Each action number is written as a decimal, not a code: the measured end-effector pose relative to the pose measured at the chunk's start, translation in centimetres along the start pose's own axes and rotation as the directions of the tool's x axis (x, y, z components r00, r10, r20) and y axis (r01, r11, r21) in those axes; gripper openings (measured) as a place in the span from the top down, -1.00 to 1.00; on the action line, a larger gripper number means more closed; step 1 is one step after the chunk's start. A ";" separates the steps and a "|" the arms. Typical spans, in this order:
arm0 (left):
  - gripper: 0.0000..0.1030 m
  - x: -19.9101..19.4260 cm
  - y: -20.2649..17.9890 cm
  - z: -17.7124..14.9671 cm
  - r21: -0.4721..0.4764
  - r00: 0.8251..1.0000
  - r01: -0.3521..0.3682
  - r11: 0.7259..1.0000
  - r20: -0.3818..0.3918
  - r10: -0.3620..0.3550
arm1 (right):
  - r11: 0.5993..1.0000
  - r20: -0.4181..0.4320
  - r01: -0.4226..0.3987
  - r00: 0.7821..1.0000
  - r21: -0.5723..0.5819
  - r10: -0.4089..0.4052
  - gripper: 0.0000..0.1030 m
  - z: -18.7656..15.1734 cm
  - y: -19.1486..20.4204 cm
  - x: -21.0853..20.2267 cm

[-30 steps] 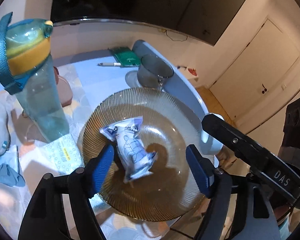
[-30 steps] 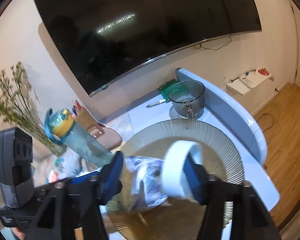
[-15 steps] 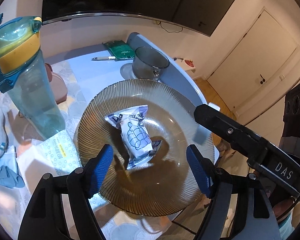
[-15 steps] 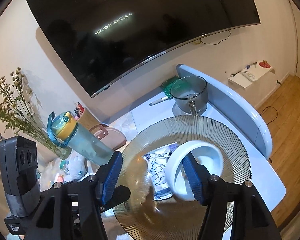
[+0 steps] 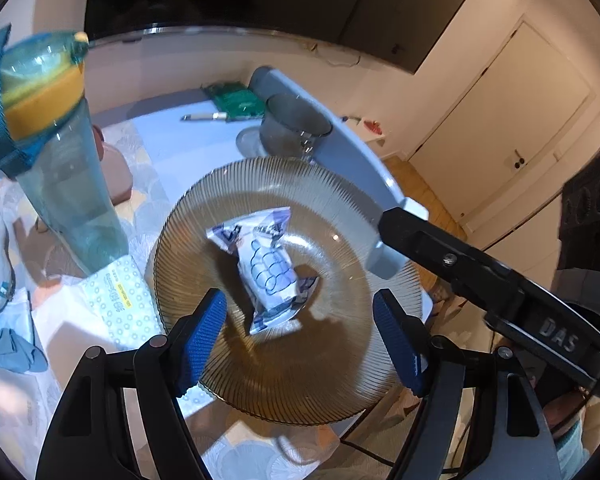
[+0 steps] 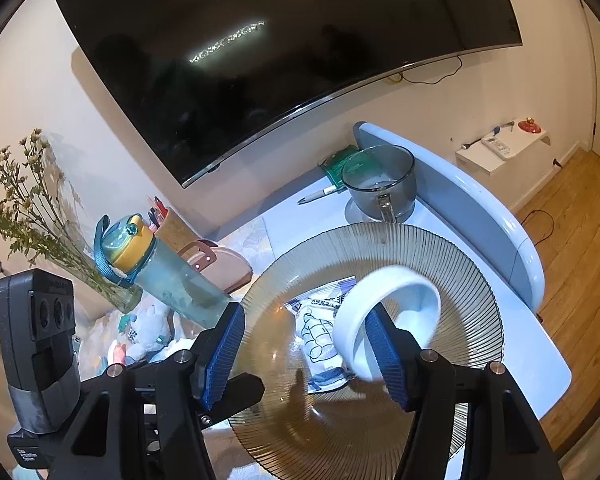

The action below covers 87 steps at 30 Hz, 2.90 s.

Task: Organize soft objects
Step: 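Lower the tape roll onto the glass plate and open the right tool, then grasp the teal drawstring bag with the left tool while the right grasps the white pouch, then lift and carry the teal bag and white pouch toward the glass plate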

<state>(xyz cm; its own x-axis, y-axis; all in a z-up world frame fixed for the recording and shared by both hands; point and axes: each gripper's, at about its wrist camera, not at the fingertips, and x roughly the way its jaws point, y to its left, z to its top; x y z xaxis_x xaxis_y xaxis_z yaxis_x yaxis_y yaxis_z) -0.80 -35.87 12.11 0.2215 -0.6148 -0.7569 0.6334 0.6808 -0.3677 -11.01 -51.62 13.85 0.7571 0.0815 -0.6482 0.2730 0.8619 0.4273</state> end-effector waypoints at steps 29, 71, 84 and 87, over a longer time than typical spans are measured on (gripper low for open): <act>-0.48 -17.3 16.0 -6.3 -0.283 0.905 -0.131 0.950 0.356 0.231 | 0.920 0.078 -0.184 0.971 -0.345 0.224 -0.48 -1.4 18.1 0.3; 0.84 -20.6 34.6 -14.1 -0.719 0.807 -0.332 0.610 0.119 0.578 | 0.627 -0.340 -0.306 0.938 -0.716 0.069 0.27 -16.4 31.0 17.7; 0.84 -22.9 31.1 -13.0 -0.722 0.789 -0.223 0.655 0.261 0.556 | 0.631 -0.256 -0.338 0.941 -0.698 0.221 0.27 -11.7 33.2 14.4; 0.84 -23.7 29.9 -10.6 -0.689 0.770 -0.212 0.693 0.319 0.553 | 0.647 -0.191 -0.297 0.954 -0.702 0.230 0.27 -9.1 33.5 13.7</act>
<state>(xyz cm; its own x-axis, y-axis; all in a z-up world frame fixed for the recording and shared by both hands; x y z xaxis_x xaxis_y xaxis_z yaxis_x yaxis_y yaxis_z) 5.07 3.30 13.32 0.7574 -0.2235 -0.6134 -0.1190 0.8766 -0.4663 3.08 -17.07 13.58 0.6718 0.3719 -0.6407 -0.4651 0.8849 0.0260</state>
